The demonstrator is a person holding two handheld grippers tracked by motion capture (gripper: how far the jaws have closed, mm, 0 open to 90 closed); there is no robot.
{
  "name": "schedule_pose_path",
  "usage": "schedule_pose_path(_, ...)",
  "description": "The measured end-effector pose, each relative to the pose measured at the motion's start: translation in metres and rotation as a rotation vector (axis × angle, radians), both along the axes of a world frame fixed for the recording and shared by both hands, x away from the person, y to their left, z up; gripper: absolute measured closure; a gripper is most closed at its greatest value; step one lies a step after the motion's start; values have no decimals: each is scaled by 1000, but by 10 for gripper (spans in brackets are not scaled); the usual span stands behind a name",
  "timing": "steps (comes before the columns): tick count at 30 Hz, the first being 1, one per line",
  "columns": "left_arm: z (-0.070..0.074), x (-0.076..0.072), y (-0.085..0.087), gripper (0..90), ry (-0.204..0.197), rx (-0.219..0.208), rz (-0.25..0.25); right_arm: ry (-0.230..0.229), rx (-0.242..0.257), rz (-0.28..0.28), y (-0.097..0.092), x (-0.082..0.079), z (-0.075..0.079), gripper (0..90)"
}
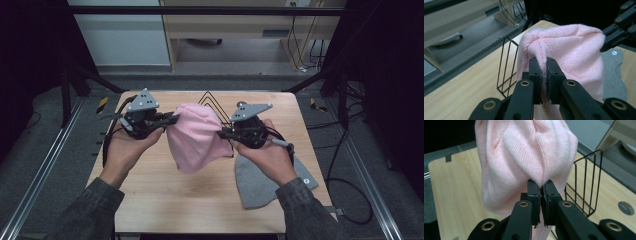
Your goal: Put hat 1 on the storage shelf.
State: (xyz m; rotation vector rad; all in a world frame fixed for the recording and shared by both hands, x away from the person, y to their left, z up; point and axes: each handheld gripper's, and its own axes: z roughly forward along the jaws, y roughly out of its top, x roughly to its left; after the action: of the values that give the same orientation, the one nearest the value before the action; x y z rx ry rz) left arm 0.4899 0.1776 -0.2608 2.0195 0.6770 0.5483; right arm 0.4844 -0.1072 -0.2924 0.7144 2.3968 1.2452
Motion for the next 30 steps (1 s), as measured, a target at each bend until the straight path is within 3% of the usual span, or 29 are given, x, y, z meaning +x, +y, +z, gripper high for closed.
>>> schedule_pose_path(6,22,17,-1,841,-15,-17,20,-15,-7,2,9,19,21,859)
schedule_pose_path(13,53,44,2,841,-37,-49,48,-22,37,-8,14,42,44,857)
schedule_pose_path(18,73,63,-1,840,-53,-37,63,-29,69,-29,16,58,58,856)
schedule_pose_path(23,81,79,-9,840,-48,-7,66,-17,73,-53,17,73,60,855)
schedule_pose_path(30,71,93,-19,840,-56,62,83,7,53,-83,14,90,49,854)
